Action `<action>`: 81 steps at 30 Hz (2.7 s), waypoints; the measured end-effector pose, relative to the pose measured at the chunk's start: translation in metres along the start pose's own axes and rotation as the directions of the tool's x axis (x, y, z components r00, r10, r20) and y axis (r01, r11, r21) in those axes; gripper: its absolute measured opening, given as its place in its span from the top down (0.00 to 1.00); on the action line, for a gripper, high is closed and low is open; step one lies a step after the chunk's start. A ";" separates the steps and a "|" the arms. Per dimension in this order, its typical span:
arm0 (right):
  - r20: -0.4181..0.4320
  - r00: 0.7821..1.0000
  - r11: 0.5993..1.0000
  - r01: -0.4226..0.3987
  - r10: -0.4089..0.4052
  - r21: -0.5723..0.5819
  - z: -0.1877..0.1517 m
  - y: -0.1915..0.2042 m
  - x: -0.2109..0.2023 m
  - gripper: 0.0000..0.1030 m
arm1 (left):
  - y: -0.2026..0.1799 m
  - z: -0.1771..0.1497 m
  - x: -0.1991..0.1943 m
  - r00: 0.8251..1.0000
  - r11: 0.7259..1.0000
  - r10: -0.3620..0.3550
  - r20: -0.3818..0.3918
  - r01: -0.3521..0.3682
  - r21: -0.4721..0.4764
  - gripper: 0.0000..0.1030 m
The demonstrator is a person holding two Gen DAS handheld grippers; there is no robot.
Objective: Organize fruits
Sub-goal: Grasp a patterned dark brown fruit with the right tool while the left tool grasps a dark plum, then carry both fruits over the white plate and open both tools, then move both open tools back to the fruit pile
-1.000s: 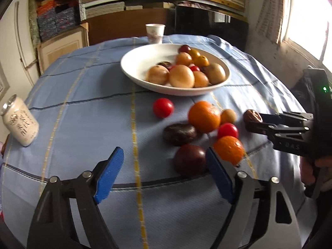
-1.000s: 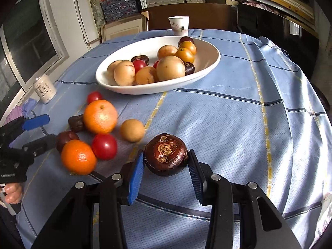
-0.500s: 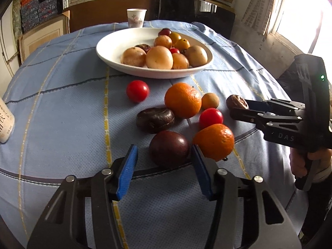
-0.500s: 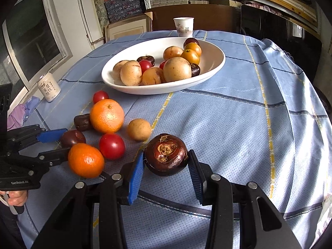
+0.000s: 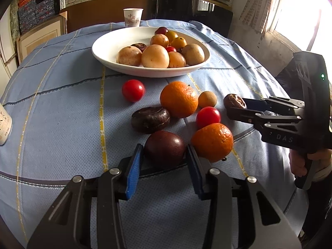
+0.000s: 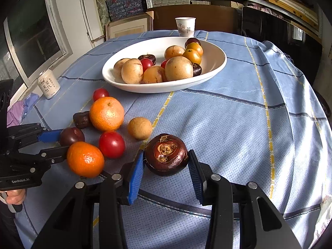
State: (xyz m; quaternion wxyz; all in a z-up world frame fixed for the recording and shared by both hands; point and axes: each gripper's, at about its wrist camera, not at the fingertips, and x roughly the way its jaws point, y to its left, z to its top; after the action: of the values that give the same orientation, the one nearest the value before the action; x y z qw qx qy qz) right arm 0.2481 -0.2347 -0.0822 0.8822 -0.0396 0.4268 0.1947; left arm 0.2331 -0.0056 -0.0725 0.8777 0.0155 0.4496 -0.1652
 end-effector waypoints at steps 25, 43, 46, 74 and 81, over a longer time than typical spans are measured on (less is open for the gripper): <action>0.275 0.957 0.992 -0.114 0.096 0.050 0.065 0.005 -0.010 0.59 | 0.053 0.104 -0.011 0.989 0.993 0.042 0.141 -0.026 -0.116 0.63; 0.226 0.969 0.988 -0.122 0.098 0.096 0.133 -0.005 0.059 0.59 | 0.070 0.178 0.074 0.984 0.984 0.153 0.087 -0.143 -0.105 0.63; 0.221 0.970 0.986 -0.130 0.105 0.103 0.133 -0.007 0.059 0.57 | 0.067 0.178 0.076 0.982 0.980 0.176 0.075 -0.168 -0.108 0.57; 0.250 0.964 0.975 -0.140 0.094 0.173 0.017 0.009 -0.023 0.27 | 0.047 0.017 -0.040 0.901 0.908 0.394 0.182 -0.350 -0.232 0.04; 0.200 0.975 0.968 -0.139 0.097 0.208 0.014 0.007 -0.020 0.26 | 0.068 0.009 -0.026 0.953 0.913 0.296 0.067 -0.261 -0.314 0.04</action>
State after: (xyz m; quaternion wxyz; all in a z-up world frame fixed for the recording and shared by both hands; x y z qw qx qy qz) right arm 0.2449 -0.2313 -0.0573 0.9044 0.1028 0.3619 0.2014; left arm 0.2468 0.0646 -0.0542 0.9083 -0.0638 0.4121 0.0317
